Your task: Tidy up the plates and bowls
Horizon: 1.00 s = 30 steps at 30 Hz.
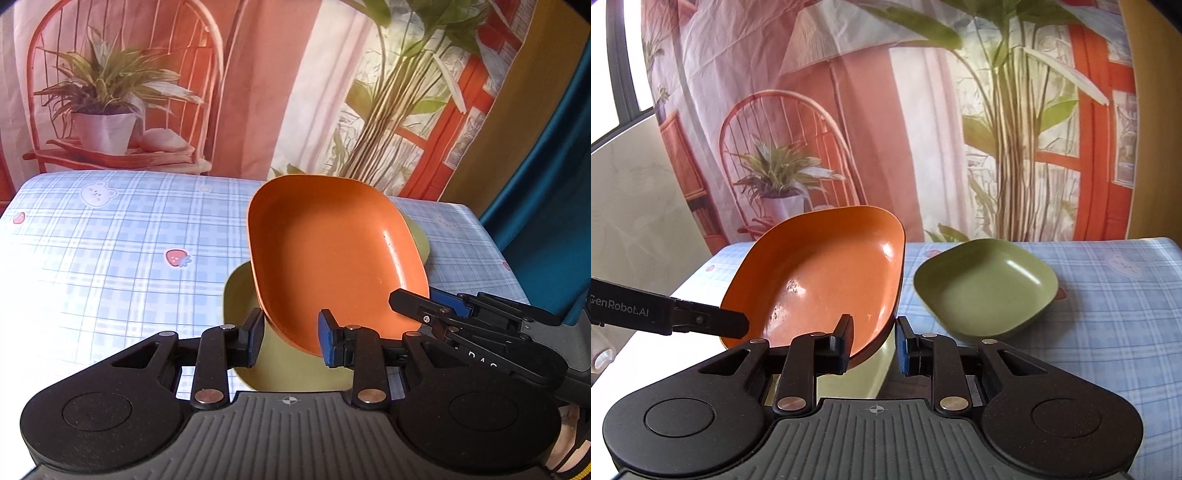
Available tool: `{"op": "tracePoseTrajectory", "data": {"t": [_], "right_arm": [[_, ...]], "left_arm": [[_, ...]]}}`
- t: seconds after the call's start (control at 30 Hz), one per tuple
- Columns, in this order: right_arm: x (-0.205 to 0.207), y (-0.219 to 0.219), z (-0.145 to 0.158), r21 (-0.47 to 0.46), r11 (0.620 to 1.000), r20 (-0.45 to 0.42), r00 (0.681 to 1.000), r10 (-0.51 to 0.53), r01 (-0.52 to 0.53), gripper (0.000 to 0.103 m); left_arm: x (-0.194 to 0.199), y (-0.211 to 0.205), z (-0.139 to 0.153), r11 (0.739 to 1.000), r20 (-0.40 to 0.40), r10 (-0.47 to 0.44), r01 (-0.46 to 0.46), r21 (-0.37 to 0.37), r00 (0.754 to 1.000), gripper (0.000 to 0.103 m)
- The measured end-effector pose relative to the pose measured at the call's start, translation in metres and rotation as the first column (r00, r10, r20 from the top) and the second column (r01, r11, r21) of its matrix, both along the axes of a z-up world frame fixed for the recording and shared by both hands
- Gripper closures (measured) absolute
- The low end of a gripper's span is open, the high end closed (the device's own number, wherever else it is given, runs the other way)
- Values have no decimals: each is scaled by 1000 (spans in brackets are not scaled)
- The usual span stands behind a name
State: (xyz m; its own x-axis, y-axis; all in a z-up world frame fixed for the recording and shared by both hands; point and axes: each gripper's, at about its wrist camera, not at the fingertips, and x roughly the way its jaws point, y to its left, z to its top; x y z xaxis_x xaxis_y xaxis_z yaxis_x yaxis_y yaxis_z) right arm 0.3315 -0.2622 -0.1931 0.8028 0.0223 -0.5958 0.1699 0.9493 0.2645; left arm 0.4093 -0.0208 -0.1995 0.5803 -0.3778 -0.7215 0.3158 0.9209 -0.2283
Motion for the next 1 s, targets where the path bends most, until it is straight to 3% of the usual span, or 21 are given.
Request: {"op": "tracePoseTrajectory", "data": {"t": [0.43, 0.77, 1.0], "right_arm": [[11, 26, -24, -43, 999, -99, 995, 19, -23, 81], [8, 24, -29, -52, 998, -115, 993, 22, -28, 80], [-1, 19, -30, -46, 999, -104, 994, 21, -26, 80]], "left_arm": [[15, 17, -39, 1000, -73, -16, 15, -13, 997, 71], [15, 16, -46, 1000, -82, -23, 25, 14, 996, 69], [15, 23, -42, 1000, -67, 21, -21, 10, 998, 68]]}}
